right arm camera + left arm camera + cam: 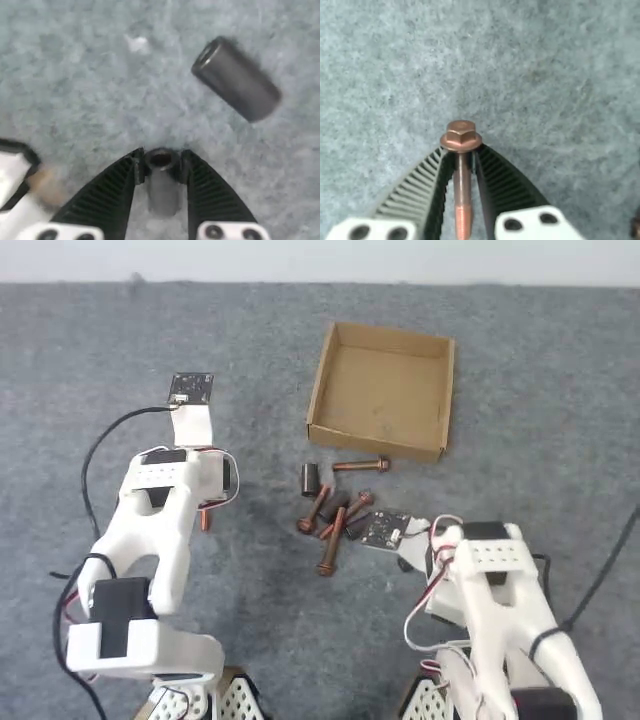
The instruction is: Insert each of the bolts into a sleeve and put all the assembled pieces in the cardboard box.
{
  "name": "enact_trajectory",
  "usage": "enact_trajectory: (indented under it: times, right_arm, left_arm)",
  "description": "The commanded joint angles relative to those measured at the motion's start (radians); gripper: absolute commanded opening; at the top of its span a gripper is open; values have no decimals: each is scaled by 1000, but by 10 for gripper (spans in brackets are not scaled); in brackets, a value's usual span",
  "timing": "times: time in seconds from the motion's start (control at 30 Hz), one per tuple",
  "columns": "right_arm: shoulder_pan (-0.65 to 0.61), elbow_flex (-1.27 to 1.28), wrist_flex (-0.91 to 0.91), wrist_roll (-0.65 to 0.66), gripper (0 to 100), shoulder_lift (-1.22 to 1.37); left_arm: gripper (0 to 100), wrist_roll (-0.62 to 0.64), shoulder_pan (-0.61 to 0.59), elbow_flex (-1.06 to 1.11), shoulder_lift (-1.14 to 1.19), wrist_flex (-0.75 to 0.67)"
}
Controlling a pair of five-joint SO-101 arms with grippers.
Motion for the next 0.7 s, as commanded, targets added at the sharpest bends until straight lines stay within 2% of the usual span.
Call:
enact_trajectory:
  times: [0.0,0.1,0.23,0.3,0.67]
  right_arm:
    - [19,9,-33,6,112,-18]
    - [27,9,-33,3,104,-18]
    - [82,-15,-65,-18,1,-18]
    - [139,-57,-67,-61,22,-18]
    - [429,-356,-59,-284,6,-10]
  left_arm:
    - [11,-12,-3,-7,-68,-23]
    - [11,-12,-3,-7,-68,-23]
    - [11,-12,-3,-7,-68,-23]
    - [11,-12,-3,-7,-68,-23]
    - [11,-12,-3,-7,-68,-23]
